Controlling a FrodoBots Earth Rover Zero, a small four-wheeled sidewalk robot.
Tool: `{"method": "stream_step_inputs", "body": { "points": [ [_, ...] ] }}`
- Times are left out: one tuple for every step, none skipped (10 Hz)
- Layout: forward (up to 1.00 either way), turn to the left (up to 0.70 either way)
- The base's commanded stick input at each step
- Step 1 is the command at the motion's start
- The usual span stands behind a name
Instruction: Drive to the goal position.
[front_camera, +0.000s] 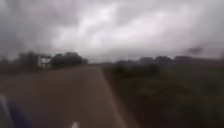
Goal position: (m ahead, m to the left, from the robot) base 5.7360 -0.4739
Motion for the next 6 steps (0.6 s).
{"method": "stream_step_inputs", "body": {
  "points": [
    [0.85,0.15],
    [0.85,0.34],
    [0.85,0.34],
    [0.85,0.34],
    [0.85,0.06],
    [0.85,0.00]
  ]
}}
